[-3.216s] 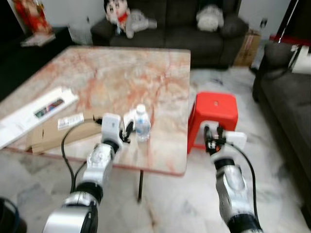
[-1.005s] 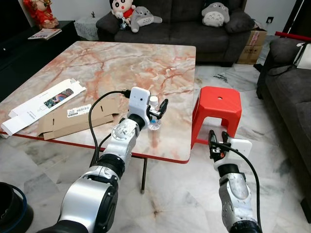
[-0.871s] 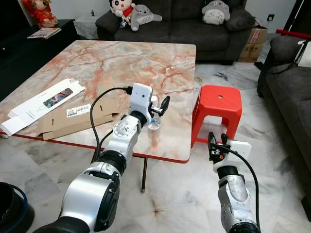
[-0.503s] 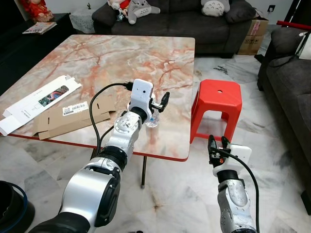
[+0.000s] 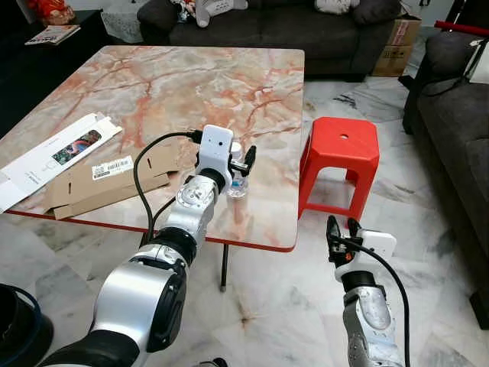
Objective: Picking trash to rubbish bin
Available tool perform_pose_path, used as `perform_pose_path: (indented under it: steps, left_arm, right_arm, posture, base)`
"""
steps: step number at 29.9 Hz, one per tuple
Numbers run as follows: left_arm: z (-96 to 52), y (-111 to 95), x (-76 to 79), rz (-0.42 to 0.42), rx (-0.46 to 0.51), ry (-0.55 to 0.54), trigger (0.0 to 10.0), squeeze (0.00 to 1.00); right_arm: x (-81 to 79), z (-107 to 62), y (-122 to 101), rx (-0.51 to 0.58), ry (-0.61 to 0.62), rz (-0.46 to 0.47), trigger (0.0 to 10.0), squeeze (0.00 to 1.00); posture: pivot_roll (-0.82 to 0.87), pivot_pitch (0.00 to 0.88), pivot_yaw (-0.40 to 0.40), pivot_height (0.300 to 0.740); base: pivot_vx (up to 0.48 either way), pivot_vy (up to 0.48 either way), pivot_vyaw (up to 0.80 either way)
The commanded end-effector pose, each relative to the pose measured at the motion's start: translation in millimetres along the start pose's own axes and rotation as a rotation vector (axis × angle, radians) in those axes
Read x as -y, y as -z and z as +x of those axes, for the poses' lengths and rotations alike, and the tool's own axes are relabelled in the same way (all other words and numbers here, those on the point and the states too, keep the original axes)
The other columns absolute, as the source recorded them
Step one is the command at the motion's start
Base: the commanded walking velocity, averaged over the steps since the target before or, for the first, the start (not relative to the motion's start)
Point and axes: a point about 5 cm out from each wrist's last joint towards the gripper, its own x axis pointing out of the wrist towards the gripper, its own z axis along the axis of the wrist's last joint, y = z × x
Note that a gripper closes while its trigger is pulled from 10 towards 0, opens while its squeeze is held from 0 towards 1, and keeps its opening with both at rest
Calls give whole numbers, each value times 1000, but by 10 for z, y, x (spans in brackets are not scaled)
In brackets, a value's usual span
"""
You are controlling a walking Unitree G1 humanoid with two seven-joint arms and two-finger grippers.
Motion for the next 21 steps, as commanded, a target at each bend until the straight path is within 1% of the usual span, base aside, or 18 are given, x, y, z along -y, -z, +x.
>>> perform_pose_path:
  steps: [1,6,21]
  left_arm:
    - [40,-60,20,-6,2,-2,0,0]
    - [48,-81,15,-12,8,-6,0,0]
    - [38,-57,1,-5,0,-7,0,0]
  right_arm:
    - [-27,-5,-8,-3,-7,0,10000,0]
    - [-22,-7,-12,-5,-7,-2,10000,0]
    - [-20,1,-7,-15,-7,-2,10000,0]
  posture:
    - [85,116,58,740]
    - [82,115,57,740]
    - [85,109,57,740]
  base:
    - [0,0,0]
    - [0,0,0]
    - [0,0,0]
